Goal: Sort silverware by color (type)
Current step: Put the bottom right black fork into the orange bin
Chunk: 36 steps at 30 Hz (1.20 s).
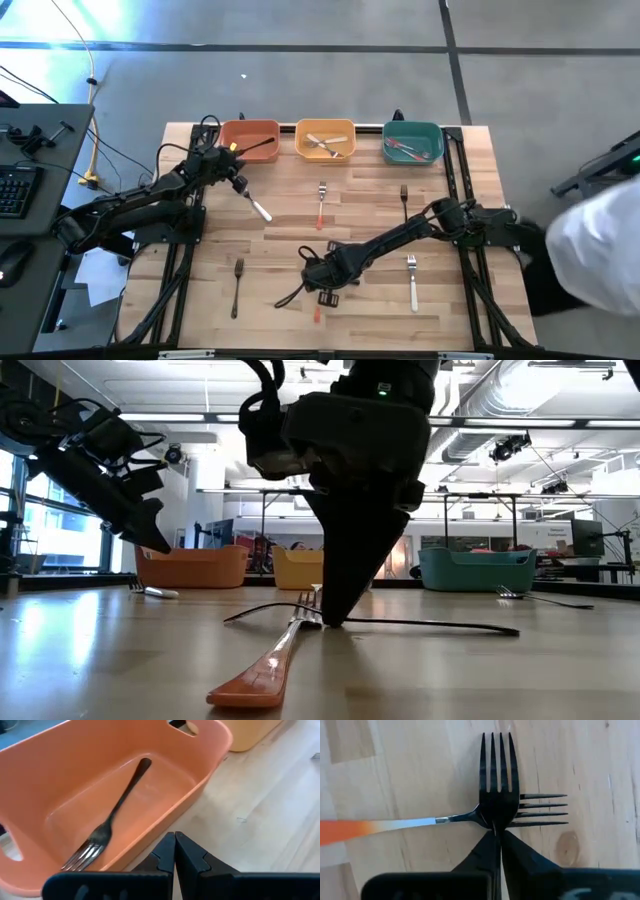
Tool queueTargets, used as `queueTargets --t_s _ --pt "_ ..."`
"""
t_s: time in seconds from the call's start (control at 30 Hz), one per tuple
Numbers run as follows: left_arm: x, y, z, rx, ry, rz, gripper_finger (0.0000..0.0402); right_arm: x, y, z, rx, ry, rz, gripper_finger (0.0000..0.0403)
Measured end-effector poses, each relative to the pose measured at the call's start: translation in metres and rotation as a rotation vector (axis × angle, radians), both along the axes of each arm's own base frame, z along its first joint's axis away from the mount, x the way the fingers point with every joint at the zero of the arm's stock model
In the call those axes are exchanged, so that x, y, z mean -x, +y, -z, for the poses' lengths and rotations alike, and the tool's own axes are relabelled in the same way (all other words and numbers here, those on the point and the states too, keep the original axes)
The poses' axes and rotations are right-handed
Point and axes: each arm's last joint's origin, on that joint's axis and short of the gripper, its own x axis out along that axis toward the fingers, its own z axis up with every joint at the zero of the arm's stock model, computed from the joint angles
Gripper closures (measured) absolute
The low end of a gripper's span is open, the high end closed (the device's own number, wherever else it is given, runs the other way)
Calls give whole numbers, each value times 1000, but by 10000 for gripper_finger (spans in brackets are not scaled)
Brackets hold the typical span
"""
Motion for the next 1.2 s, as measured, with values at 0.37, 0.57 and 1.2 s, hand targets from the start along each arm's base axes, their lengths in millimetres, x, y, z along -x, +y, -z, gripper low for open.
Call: queueTargets --t_s 0.37,0.57,1.2 --pt "-8 -3 -5 27 -136 170 401 11 2 -36 191 -88 -68 402" --pt "-13 -15 1 2 -307 381 401 25 0 -60 361 -174 -73 403" --pt "-43 -74 -8 -124 -474 808 296 93 -63 -73 374 -743 56 403"
